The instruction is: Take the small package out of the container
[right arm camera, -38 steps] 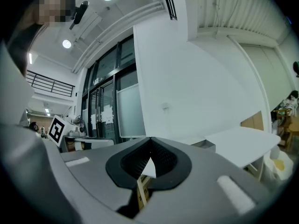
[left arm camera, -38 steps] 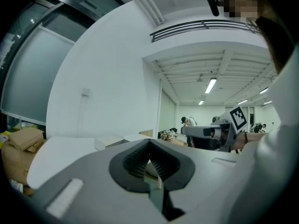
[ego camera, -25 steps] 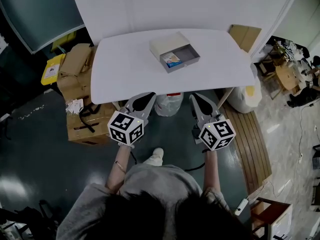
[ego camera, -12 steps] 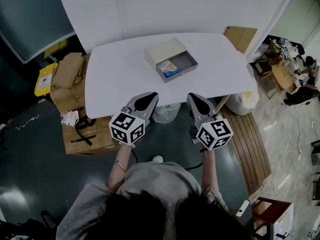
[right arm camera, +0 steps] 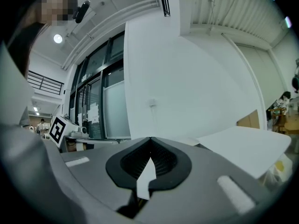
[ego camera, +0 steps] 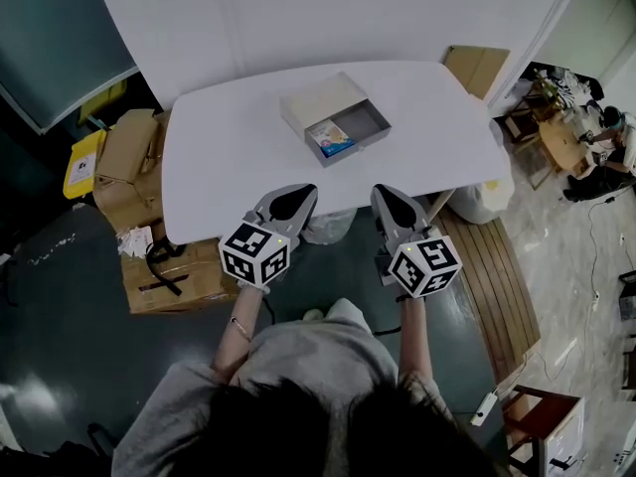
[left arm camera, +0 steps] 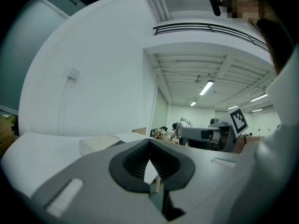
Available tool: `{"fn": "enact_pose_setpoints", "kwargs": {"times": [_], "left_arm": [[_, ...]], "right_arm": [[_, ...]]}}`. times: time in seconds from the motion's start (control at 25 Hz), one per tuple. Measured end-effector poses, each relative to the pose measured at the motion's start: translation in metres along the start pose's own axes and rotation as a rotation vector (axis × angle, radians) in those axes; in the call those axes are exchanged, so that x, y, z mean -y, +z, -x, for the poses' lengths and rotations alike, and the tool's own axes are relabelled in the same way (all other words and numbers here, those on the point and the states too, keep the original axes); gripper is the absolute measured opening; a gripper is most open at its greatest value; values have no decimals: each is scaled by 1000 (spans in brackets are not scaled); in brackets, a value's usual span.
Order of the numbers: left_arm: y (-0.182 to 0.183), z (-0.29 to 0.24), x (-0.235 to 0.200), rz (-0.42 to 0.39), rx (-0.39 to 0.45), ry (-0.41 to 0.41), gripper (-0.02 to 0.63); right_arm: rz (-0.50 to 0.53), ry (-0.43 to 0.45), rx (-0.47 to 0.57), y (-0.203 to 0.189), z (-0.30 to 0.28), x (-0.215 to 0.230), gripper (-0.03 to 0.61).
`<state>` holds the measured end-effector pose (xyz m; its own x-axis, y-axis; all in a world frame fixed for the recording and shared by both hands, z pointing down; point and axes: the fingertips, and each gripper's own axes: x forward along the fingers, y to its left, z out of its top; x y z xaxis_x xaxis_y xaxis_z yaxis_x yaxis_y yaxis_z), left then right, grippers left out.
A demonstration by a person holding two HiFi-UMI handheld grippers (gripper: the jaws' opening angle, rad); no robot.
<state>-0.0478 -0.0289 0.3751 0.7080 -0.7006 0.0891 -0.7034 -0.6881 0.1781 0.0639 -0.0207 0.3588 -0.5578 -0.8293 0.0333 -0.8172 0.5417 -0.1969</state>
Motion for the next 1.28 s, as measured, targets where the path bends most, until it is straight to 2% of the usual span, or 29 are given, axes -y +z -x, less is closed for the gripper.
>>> {"fn": "enact_pose_setpoints", "kwargs": {"times": [0.44, 1.04, 1.28], "left_arm": [[-1, -40, -15, 33, -16, 52, -14], [3, -99, -46, 73, 2, 173, -14], [5, -111, -53, 80, 10, 227, -14]], "right_arm": [[-24, 51, -46, 0, -34, 38, 11], [-44, 154, -86, 5, -80, 100, 11], [-43, 210, -105, 8, -94, 110, 11]]}}
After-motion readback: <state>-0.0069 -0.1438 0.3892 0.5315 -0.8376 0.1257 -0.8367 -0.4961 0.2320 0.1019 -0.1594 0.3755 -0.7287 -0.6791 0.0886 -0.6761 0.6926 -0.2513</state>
